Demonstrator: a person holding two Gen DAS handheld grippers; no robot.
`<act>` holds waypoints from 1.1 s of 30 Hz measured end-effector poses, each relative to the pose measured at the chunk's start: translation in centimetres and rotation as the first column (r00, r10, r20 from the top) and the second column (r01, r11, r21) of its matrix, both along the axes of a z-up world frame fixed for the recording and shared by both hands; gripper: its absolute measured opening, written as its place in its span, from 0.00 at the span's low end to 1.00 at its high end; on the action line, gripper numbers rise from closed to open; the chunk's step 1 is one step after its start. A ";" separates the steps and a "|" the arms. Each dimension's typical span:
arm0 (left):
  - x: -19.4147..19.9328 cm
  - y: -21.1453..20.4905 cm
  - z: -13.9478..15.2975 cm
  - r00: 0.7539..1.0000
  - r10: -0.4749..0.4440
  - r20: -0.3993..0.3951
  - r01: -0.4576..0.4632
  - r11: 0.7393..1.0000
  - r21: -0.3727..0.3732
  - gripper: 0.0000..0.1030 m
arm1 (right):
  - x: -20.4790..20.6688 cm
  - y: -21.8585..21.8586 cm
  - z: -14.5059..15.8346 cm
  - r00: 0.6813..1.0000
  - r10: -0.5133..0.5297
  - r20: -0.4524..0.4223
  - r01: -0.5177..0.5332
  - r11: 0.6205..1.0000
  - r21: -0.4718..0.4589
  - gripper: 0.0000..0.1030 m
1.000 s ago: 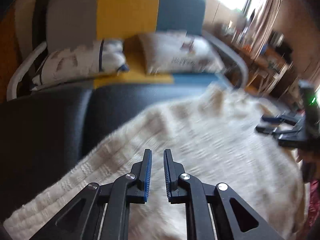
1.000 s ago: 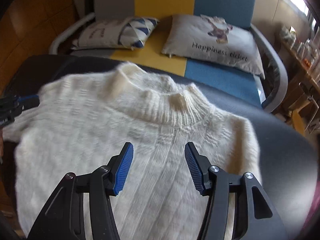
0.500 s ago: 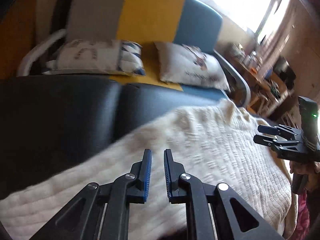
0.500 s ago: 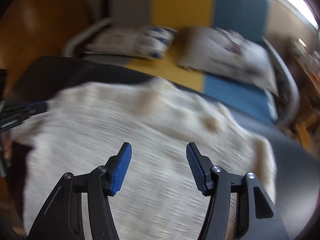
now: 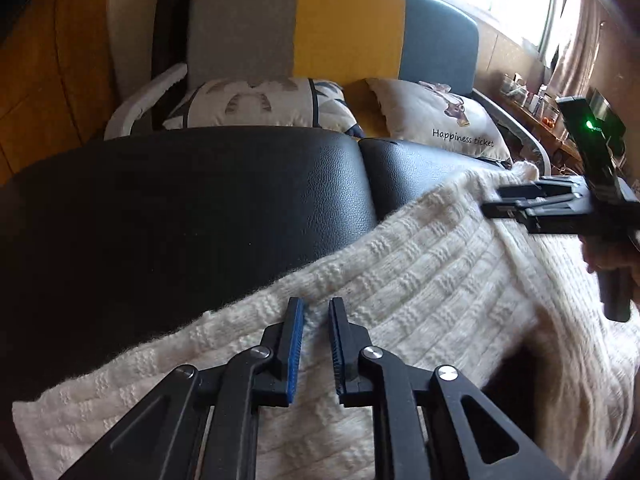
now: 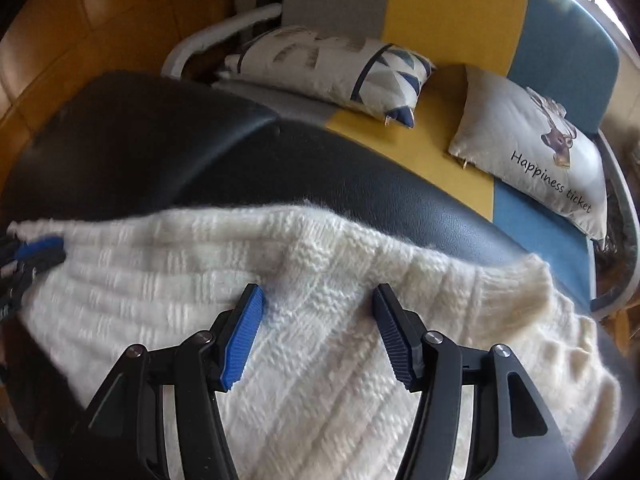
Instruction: Fold clothes
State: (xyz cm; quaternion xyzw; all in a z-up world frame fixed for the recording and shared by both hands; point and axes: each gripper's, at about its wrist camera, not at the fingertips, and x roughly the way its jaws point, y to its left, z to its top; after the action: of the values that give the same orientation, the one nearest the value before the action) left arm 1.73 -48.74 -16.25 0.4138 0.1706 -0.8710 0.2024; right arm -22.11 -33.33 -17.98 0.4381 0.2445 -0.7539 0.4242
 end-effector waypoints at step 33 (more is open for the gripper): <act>19.3 -5.2 0.8 0.945 0.315 -0.082 -0.311 0.948 0.064 0.16 | 9.9 -0.6 3.5 0.993 0.120 0.002 -0.120 0.992 -0.026 0.68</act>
State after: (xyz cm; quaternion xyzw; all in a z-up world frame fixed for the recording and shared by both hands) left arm 21.01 -53.93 -15.48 0.3464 0.2651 -0.8412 0.3197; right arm -12.22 -33.94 -14.46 0.4185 0.2601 -0.7292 0.4749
